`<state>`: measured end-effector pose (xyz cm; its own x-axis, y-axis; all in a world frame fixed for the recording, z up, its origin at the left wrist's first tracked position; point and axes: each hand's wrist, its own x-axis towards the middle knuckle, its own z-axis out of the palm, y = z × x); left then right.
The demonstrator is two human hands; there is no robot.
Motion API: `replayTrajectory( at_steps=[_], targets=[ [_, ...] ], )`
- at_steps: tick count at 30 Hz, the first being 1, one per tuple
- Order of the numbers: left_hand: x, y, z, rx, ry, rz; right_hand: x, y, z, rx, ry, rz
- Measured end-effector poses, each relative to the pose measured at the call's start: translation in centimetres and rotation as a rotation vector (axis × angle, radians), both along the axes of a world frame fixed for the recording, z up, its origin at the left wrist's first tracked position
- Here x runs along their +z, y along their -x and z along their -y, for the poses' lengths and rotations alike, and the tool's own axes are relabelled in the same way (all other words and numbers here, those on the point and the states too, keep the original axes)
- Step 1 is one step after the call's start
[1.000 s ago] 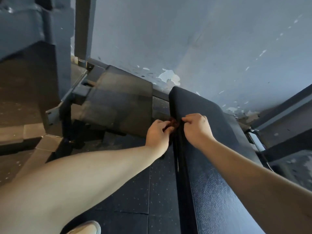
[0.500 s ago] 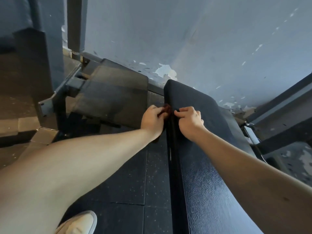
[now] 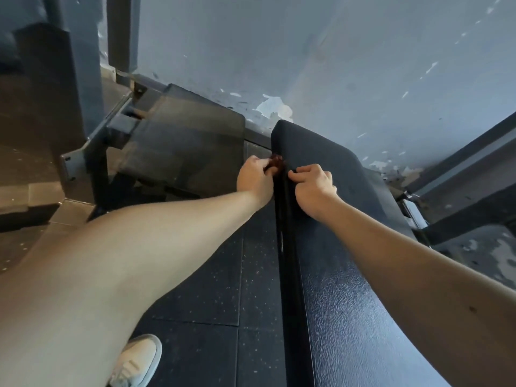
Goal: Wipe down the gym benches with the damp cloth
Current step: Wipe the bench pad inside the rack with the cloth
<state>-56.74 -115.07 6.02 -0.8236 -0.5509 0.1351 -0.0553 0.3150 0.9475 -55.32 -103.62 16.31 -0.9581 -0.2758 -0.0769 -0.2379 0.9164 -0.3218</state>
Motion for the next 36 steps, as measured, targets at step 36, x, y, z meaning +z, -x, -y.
replayTrajectory(
  at_steps=[36],
  targets=[
    [0.0,-5.3,-2.1,-0.001,-0.052,-0.004,-1.1,-2.0,-3.3,0.201,-0.173,-0.106]
  ],
)
